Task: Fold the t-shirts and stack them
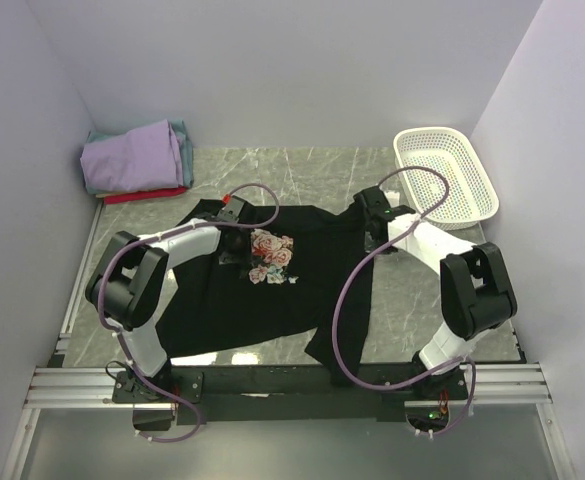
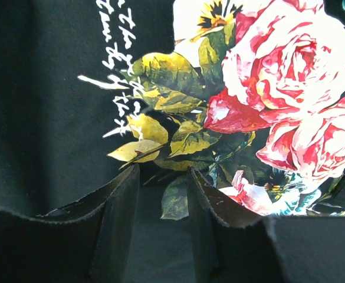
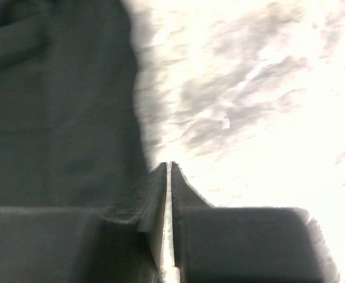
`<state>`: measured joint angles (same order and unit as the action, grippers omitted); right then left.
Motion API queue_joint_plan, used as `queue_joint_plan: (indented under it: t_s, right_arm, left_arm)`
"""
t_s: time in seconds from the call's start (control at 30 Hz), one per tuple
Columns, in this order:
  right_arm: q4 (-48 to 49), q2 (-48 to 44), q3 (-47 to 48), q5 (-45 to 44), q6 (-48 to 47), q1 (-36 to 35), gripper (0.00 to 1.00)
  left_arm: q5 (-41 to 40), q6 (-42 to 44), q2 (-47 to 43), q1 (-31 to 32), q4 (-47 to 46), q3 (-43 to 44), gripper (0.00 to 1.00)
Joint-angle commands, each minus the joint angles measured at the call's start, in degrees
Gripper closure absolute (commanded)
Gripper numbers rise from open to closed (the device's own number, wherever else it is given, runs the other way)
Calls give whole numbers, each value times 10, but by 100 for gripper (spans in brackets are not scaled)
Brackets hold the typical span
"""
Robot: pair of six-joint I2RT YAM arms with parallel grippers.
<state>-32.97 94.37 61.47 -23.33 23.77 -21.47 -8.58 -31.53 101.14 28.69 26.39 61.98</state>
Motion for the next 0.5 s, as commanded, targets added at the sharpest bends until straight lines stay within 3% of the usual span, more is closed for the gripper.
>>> queue_joint_plan:
  t_s: [0.0,0.03,0.07,0.1,0.47]
  right_arm:
    - [-5,-19,4,20,-2,11,74]
    - [-3,-19,8,36,-5,7,66]
    - [-6,-16,20,33,0,-1,53]
    - [-13,-14,26,29,0,-8,50]
    - [-41,38,77,19,26,-107,48]
  left_arm:
    - [8,16,-2,-7,-15,-9,56]
    - [11,16,-2,-7,-16,-8,56]
    - [13,16,-2,-7,-18,-9,57]
    - [13,14,-2,-7,-19,-10,56]
    - [15,15,5,-7,-17,2,56]
